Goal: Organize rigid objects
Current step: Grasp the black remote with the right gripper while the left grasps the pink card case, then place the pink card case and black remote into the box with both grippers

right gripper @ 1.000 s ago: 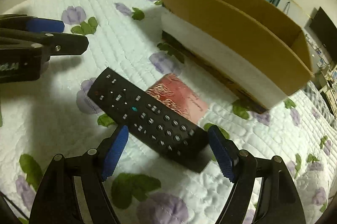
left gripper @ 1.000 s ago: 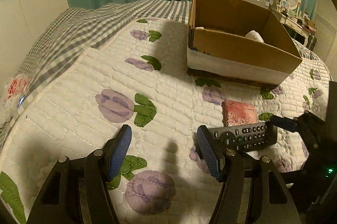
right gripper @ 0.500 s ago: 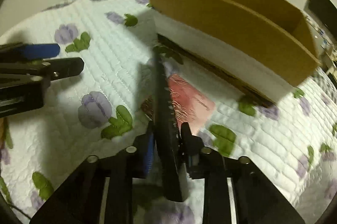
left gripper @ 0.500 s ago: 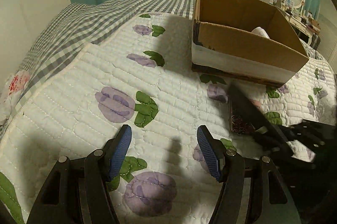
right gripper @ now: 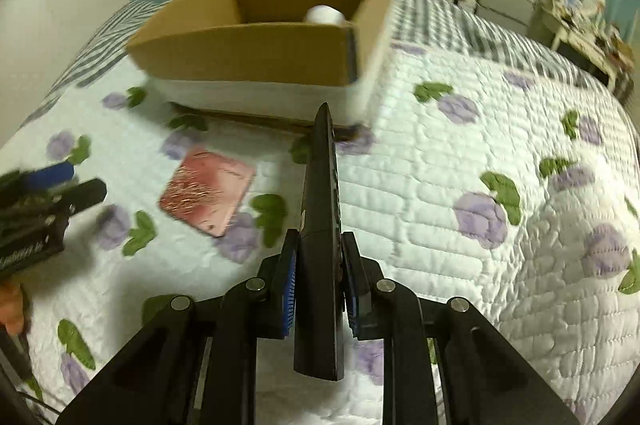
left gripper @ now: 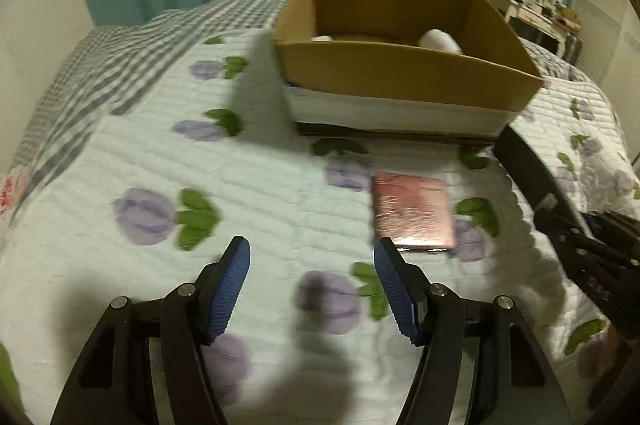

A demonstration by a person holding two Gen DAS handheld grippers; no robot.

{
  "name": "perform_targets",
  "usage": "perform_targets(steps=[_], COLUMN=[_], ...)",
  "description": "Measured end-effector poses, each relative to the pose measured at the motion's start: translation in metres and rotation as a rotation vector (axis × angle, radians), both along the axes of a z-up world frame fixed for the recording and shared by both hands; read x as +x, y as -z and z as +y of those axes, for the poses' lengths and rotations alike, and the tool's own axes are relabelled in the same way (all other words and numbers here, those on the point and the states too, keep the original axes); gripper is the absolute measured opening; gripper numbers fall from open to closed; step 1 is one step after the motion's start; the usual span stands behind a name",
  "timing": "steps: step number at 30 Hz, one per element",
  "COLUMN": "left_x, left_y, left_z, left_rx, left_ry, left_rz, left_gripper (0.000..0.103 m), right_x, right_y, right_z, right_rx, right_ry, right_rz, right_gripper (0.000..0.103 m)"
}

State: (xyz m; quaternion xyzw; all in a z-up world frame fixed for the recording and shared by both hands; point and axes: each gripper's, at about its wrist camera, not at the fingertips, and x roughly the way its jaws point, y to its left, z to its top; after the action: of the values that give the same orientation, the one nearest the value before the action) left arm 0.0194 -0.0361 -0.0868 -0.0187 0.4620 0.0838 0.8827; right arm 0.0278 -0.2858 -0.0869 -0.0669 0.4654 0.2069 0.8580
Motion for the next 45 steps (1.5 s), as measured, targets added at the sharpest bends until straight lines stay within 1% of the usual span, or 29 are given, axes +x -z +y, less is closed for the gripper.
perform_targets(steps=[2, 4, 6, 8, 10, 12, 14, 18, 20, 24, 26, 29, 31, 34, 38, 41, 45], left_x=[0.006, 0.012, 0.018, 0.023, 0.027, 0.031, 0.036, 0.048, 0.055, 0.070, 0.077, 0.081, 0.080, 0.074, 0.058, 0.041, 0.020], left_y=[0.001, 0.004, 0.007, 0.011, 0.015, 0.019, 0.024, 0.036, 0.044, 0.056, 0.063, 0.068, 0.067, 0.062, 0.052, 0.038, 0.011], left_z=[-0.009, -0.017, -0.022, -0.026, -0.028, -0.032, -0.038, -0.050, -0.052, -0.052, -0.057, -0.069, -0.070, -0.065, -0.059, -0.052, -0.043], left_rx=[-0.006, -0.006, -0.006, -0.012, -0.022, -0.034, -0.041, -0.074, -0.063, -0.079, -0.047, 0.043, 0.048, 0.014, -0.019, -0.053, -0.082], left_ry=[0.018, 0.039, 0.045, 0.052, 0.058, 0.067, 0.080, 0.119, 0.110, 0.098, 0.094, 0.116, 0.116, 0.116, 0.126, 0.124, 0.118], left_rz=[0.002, 0.005, 0.010, 0.019, 0.027, 0.032, 0.045, 0.076, 0.091, 0.113, 0.139, 0.114, 0.101, 0.073, 0.045, 0.006, -0.051], left_gripper=[0.067, 0.067, 0.067, 0.067, 0.067, 0.068, 0.067, 0.067, 0.068, 0.074, 0.076, 0.078, 0.078, 0.073, 0.072, 0.072, 0.072], right_x=[0.004, 0.010, 0.020, 0.026, 0.022, 0.013, 0.008, 0.025, 0.025, 0.028, 0.031, 0.034, 0.033, 0.031, 0.024, 0.015, 0.001], right_y=[0.006, 0.011, 0.013, 0.012, 0.008, 0.000, -0.006, 0.002, 0.005, 0.008, 0.012, 0.016, 0.017, 0.015, 0.008, -0.008, -0.041], right_z=[0.002, 0.008, 0.012, 0.011, 0.008, -0.002, -0.013, -0.025, -0.023, -0.021, -0.021, -0.019, -0.018, -0.019, -0.020, -0.020, -0.020], right_rx=[-0.001, -0.038, -0.026, -0.004, -0.002, -0.012, -0.004, 0.026, 0.033, 0.039, 0.039, 0.029, 0.020, 0.017, 0.004, 0.005, 0.012], right_ry=[-0.008, -0.021, -0.017, -0.009, 0.000, 0.036, 0.069, 0.116, 0.119, 0.119, 0.124, 0.127, 0.124, 0.122, 0.118, 0.114, 0.102], right_rz=[0.018, 0.009, 0.010, 0.011, -0.010, -0.049, -0.057, 0.000, 0.020, 0.024, 0.033, 0.042, 0.037, 0.028, 0.010, -0.028, -0.103], right_gripper=[0.019, 0.019, 0.019, 0.019, 0.019, 0.019, 0.019, 0.019, 0.019, 0.019, 0.019, 0.019, 0.019, 0.019, 0.019, 0.019, 0.019])
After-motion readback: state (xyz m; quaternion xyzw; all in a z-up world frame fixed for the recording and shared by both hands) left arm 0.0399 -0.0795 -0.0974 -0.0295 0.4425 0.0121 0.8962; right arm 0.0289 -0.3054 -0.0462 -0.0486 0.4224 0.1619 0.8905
